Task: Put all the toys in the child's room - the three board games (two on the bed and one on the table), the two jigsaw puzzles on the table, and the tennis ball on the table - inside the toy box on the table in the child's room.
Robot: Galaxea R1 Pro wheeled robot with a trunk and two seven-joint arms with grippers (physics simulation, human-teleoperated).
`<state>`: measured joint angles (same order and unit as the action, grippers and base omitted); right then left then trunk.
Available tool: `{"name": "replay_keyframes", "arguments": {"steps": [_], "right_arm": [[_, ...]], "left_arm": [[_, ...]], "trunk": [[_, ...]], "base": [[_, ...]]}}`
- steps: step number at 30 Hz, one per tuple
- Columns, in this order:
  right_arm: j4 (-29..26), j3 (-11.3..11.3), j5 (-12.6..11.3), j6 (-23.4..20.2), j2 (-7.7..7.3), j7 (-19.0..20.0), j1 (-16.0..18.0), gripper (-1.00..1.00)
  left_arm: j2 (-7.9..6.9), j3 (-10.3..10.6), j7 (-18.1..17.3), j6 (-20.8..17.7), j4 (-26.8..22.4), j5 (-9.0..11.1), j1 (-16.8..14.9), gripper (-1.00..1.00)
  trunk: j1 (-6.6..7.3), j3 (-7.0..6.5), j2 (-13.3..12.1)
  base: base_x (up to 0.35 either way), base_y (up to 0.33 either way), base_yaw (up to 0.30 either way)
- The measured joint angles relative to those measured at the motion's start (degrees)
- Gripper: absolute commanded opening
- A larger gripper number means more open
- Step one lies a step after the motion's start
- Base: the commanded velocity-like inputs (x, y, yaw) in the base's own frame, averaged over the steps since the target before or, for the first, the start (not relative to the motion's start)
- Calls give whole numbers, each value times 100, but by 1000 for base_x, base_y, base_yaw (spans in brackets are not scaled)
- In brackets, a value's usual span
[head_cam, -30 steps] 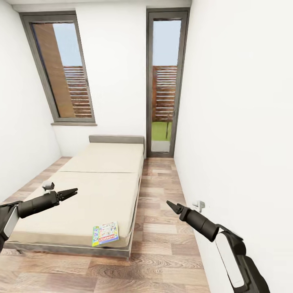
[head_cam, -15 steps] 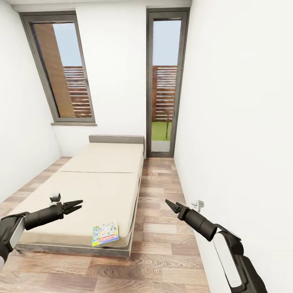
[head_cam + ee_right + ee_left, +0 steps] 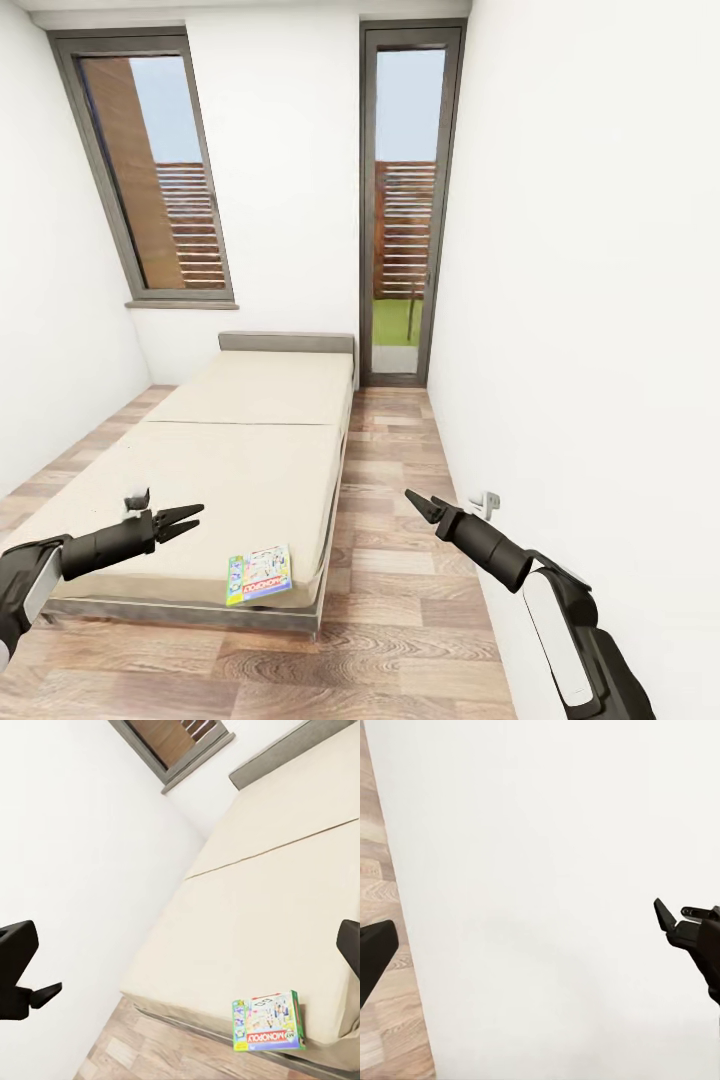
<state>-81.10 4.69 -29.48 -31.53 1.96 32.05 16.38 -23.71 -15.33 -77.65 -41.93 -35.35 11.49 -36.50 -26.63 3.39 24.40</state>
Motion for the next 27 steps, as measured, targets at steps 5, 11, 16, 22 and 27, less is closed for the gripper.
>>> {"name": "replay_keyframes", "arguments": {"steps": [5,11,16,22,27], "right_arm": [[0,-6,0,0,6,0,0,100],[0,-9,0,0,9,0,0,100],[-2,-9,0,0,9,0,0,100],[-23,-9,0,-1,9,0,0,100],[-26,-9,0,-5,9,0,0,100]], "left_arm": [[2,-19,160,156,161,7,6,100],[14,-42,353,348,354,12,7,100],[15,-41,1346,599,969,-1,13,100],[21,-53,1474,785,1291,30,8,100],[36,-55,1482,809,1396,41,8,100]], "trunk": [[0,0,0],[0,0,0],[0,1,0],[0,0,0],[0,0,0]], "base": [[0,0,0],[0,0,0],[0,0,0],[0,0,0],[0,0,0]]}}
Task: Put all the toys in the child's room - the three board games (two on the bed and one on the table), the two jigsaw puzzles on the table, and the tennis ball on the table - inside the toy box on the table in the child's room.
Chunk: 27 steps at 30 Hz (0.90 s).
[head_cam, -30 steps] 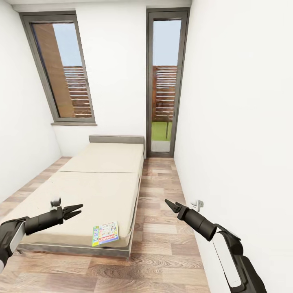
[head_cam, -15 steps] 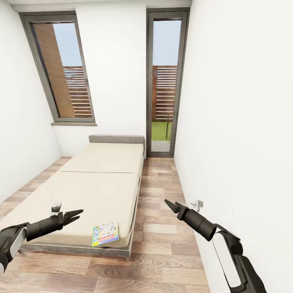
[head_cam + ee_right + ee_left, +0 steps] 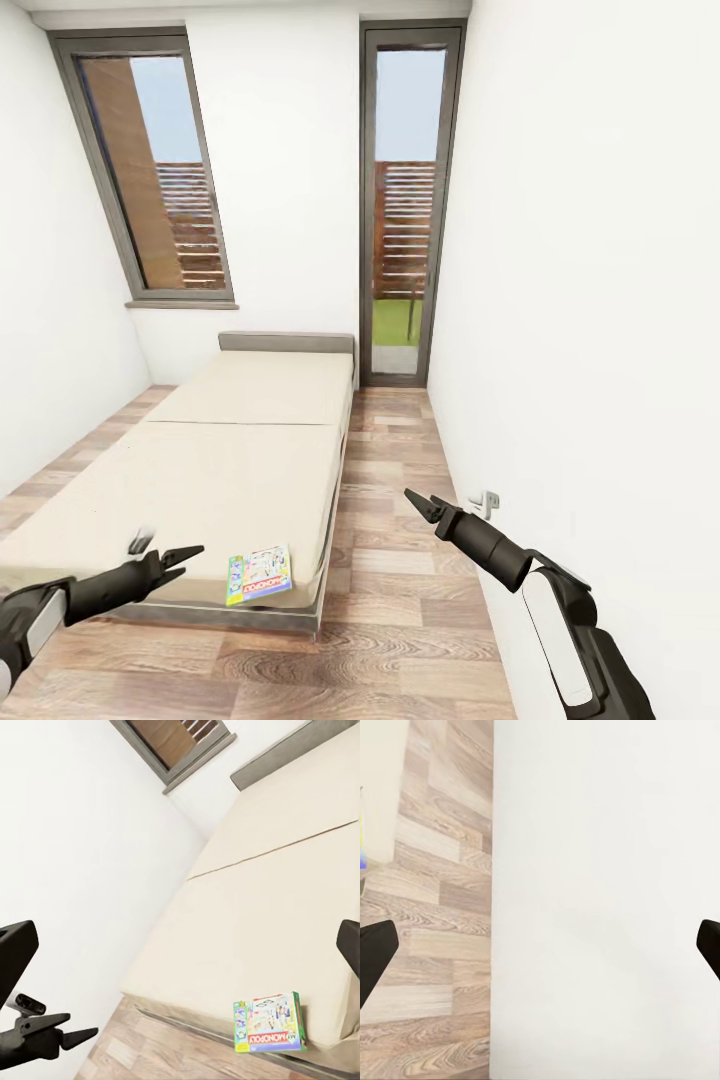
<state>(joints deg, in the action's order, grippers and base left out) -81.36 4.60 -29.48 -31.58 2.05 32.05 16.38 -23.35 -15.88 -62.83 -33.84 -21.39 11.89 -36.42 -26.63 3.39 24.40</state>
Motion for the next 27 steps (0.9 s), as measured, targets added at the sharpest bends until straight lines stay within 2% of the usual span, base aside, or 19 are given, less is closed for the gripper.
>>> {"name": "replay_keyframes", "arguments": {"steps": [8,13,24,27], "right_arm": [[-8,0,0,-3,0,0,0,100],[-9,-4,0,-4,0,0,0,100],[-14,-9,2,-2,2,0,0,100],[-21,-9,6,-2,6,0,0,100]], "left_arm": [[61,-10,107,140,253,-3,0,100],[86,-39,589,365,552,-5,0,100],[196,-49,1141,920,951,-2,0,100],[210,-50,1248,1023,1003,2,-1,100]], "trunk": [[0,0,0],[0,0,0],[0,0,0],[-66,54,119]], "base": [[0,0,0],[0,0,0],[0,0,0],[0,0,0]]}}
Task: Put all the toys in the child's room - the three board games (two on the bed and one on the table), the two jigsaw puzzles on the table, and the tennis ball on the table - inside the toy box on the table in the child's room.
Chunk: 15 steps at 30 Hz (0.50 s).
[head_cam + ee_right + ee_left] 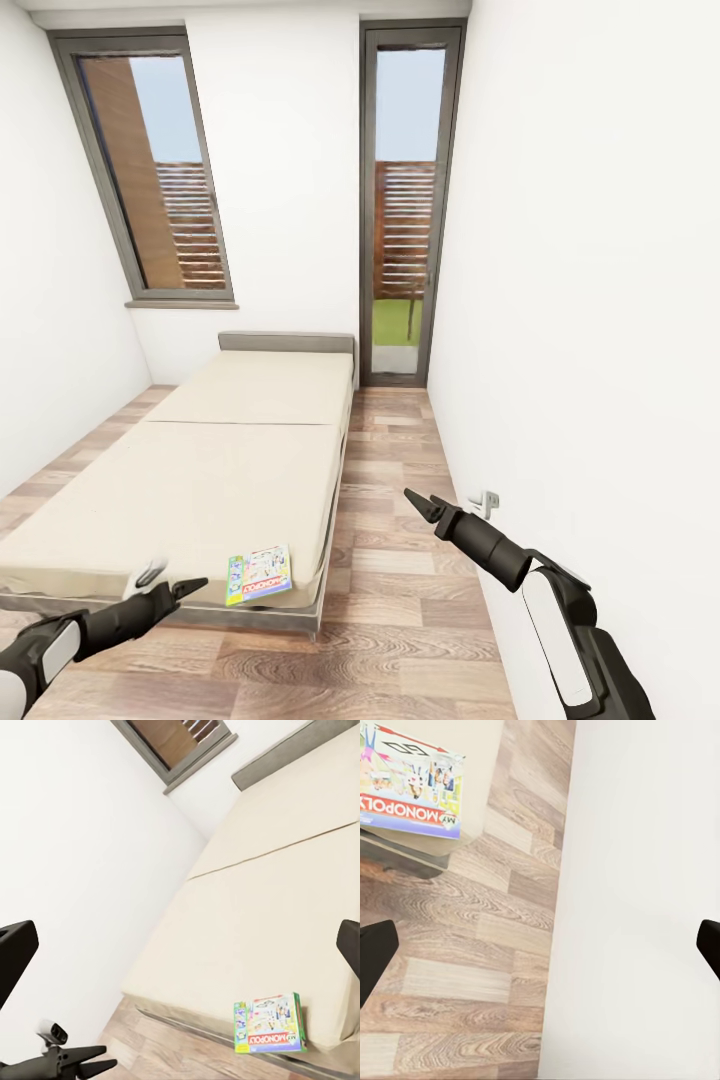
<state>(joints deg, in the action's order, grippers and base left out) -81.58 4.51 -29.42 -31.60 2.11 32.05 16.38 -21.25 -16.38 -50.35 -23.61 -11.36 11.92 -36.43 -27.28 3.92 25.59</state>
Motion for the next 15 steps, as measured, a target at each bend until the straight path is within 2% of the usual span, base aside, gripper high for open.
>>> {"name": "replay_keyframes", "arguments": {"steps": [5,8,10,13,15], "right_arm": [[-169,-70,3,-2,14,-23,-13,100],[-315,-288,19,-16,16,-159,-21,100],[-405,-392,35,-62,23,-354,-23,100],[-500,-574,21,-170,38,-921,-7,100],[-612,-692,7,-367,60,-1455,15,100]], "left_arm": [[14,-4,65,60,30,11,0,100],[21,-9,74,68,34,15,0,100],[28,-13,81,70,35,17,0,100],[56,-17,88,72,36,18,0,100],[95,-56,93,70,36,29,0,100]], "trunk": [[-110,90,201],[-176,145,322],[-220,181,403],[-286,235,523],[-330,271,604]], "base": [[0,0,0],[0,0,0],[0,0,0],[0,0,0],[0,0,0]]}}
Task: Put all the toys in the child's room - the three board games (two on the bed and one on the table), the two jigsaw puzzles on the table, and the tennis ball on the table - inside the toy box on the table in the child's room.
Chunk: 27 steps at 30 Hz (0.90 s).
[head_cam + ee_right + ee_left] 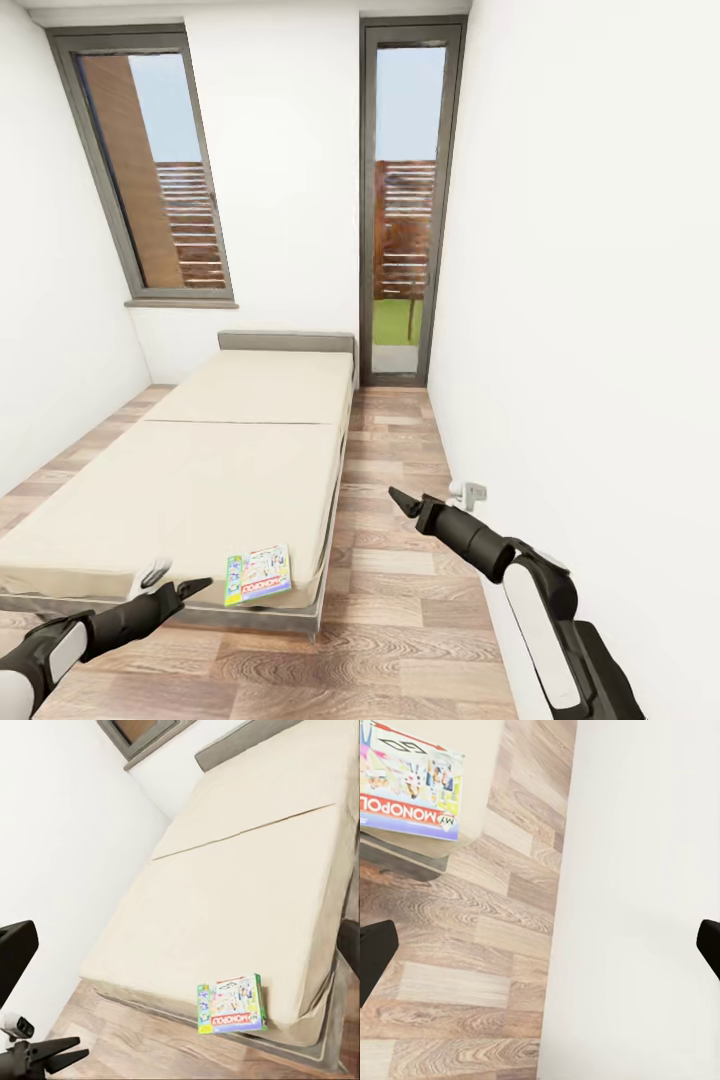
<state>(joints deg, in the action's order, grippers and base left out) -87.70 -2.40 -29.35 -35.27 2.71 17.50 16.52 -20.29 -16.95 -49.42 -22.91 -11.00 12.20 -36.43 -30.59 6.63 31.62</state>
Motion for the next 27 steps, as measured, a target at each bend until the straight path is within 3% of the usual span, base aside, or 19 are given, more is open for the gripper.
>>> {"name": "replay_keyframes", "arguments": {"steps": [4,9,18,27], "right_arm": [[-191,-80,-20,-251,82,-821,45,100],[-296,-170,-36,-464,190,-1379,85,100],[-310,-322,-8,-549,214,-1755,100,100],[-304,-333,-2,-536,212,-1846,101,100]], "left_arm": [[33,-199,2,-8,0,46,0,100],[72,-405,7,-29,0,65,-3,100],[129,-459,4,-59,-9,69,-17,100],[127,-462,3,-67,-9,75,-18,100]], "trunk": [[-88,72,161],[-198,162,362],[-396,325,724],[-594,487,1086]], "base": [[0,0,0],[0,0,0],[0,0,0],[0,0,0]]}}
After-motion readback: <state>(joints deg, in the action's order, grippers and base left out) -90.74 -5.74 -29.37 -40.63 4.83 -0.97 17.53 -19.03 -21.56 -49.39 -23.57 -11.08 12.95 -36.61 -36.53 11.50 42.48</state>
